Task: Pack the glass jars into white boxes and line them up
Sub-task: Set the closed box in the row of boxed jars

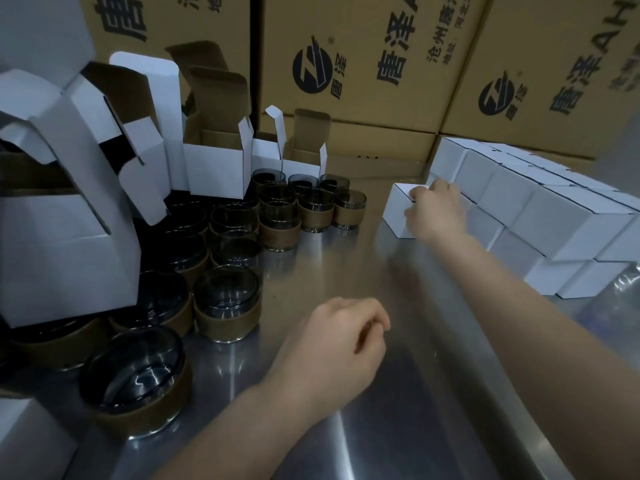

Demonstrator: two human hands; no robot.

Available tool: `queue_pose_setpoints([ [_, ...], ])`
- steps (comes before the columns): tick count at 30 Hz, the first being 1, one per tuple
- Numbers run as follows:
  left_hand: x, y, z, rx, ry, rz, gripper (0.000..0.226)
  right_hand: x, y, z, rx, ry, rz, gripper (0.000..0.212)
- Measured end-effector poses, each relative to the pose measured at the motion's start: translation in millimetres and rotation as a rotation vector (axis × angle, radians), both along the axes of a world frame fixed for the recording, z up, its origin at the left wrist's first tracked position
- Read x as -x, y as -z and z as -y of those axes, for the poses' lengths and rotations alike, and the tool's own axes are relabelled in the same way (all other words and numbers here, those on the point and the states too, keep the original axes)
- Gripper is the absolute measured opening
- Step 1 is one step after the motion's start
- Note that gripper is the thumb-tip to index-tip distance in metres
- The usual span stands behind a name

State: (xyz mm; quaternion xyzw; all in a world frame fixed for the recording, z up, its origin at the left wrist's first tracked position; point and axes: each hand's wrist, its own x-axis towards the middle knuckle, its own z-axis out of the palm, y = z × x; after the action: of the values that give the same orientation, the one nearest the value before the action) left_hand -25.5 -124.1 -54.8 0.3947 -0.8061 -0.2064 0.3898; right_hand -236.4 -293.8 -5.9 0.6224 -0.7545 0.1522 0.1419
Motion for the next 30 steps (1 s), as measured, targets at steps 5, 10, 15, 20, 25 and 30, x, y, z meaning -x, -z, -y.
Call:
queue_pose_setpoints([
  [5, 4, 0, -10, 0.074, 0.091, 0.065, 0.016, 8, 8, 23, 0.074, 0.020, -0.037, 0.020],
  [10, 4, 2, -7, 0.075, 0.148, 0.057, 0.013, 17, 12, 41, 0.114, 0.034, -0.009, 0.023],
  [15, 3, 6, -1, 0.012, 0.132, 0.011, 0.014, 21, 12, 52, 0.094, 0.051, 0.025, 0.023],
  [20, 3, 6, 0, 0.001, 0.128, 0.002, 0.014, 25, 9, 55, 0.046, 0.035, 0.038, 0.027],
  [25, 3, 7, 0, -0.021, 0.131, 0.000, 0.015, 25, 6, 56, -0.038, 0.047, 0.041, 0.032],
  [30, 2, 5, -1, -0.053, 0.110, 0.003, 0.017, 22, 0, 57, -0.134, 0.069, 0.073, 0.039],
])
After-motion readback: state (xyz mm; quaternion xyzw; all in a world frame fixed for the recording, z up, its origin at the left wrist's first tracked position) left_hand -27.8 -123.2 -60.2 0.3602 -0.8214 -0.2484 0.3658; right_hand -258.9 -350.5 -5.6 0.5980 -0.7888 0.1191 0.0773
